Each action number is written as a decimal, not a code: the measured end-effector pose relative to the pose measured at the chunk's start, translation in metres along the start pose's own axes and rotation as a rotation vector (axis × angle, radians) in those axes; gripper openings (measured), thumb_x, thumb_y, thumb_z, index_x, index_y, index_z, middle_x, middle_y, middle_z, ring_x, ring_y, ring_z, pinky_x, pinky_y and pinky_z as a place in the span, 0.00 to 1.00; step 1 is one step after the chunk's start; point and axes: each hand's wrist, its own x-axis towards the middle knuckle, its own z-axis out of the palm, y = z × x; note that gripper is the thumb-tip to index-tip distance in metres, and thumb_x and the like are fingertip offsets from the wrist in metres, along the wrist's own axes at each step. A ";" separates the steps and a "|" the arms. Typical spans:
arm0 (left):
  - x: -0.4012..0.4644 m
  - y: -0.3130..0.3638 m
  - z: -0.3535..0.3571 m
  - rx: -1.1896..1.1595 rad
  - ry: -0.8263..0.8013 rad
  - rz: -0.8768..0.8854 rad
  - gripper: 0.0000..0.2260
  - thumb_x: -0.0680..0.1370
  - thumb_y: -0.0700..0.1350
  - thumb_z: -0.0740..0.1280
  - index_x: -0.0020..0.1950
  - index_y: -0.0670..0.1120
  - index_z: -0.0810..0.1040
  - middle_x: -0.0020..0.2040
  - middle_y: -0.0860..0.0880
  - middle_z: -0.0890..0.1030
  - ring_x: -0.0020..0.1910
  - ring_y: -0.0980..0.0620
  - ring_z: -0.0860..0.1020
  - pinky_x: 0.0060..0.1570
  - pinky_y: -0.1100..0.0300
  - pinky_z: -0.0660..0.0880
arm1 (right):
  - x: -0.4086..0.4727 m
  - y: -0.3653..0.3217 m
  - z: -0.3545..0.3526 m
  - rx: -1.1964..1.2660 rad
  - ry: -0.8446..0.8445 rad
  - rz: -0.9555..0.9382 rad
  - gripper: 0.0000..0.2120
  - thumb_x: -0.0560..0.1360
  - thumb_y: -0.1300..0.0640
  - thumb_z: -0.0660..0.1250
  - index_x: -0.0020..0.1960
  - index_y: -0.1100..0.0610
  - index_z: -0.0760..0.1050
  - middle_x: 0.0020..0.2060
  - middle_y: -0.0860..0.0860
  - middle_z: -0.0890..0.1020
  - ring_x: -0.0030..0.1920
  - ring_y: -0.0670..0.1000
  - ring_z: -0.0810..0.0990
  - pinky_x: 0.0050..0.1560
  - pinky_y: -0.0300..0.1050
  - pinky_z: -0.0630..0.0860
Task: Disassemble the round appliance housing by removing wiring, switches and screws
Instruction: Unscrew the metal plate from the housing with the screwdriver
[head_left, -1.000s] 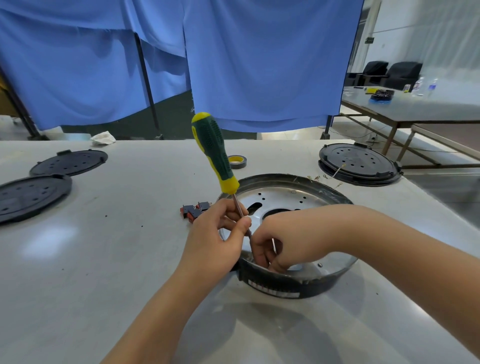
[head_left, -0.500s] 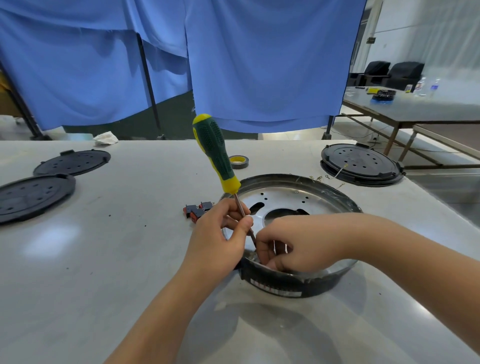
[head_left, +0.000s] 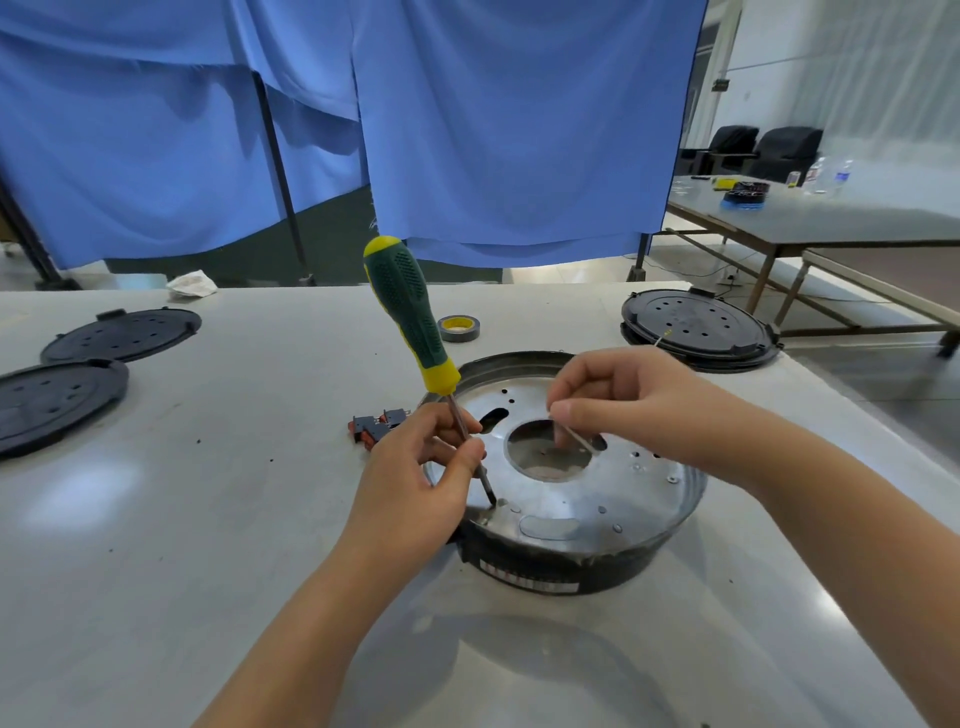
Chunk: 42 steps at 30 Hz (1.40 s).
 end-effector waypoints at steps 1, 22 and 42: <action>-0.001 0.001 0.000 -0.002 0.000 0.006 0.09 0.76 0.40 0.69 0.45 0.54 0.76 0.38 0.55 0.81 0.39 0.56 0.82 0.42 0.66 0.76 | -0.003 0.004 -0.006 -0.012 0.062 -0.007 0.01 0.74 0.59 0.69 0.45 0.55 0.80 0.36 0.51 0.85 0.36 0.44 0.82 0.39 0.34 0.77; 0.005 0.003 0.006 -0.006 0.034 -0.047 0.09 0.75 0.37 0.70 0.45 0.52 0.78 0.38 0.50 0.83 0.36 0.57 0.82 0.43 0.63 0.75 | -0.010 0.136 -0.056 -0.632 0.553 0.372 0.08 0.70 0.55 0.69 0.34 0.48 0.73 0.34 0.46 0.78 0.36 0.48 0.75 0.36 0.42 0.69; 0.016 -0.002 -0.012 0.023 -0.045 -0.042 0.08 0.75 0.35 0.69 0.45 0.48 0.79 0.37 0.50 0.83 0.36 0.55 0.84 0.40 0.70 0.77 | -0.009 0.096 -0.039 -0.201 0.595 -0.018 0.12 0.73 0.66 0.65 0.50 0.51 0.79 0.48 0.45 0.80 0.50 0.42 0.78 0.44 0.31 0.75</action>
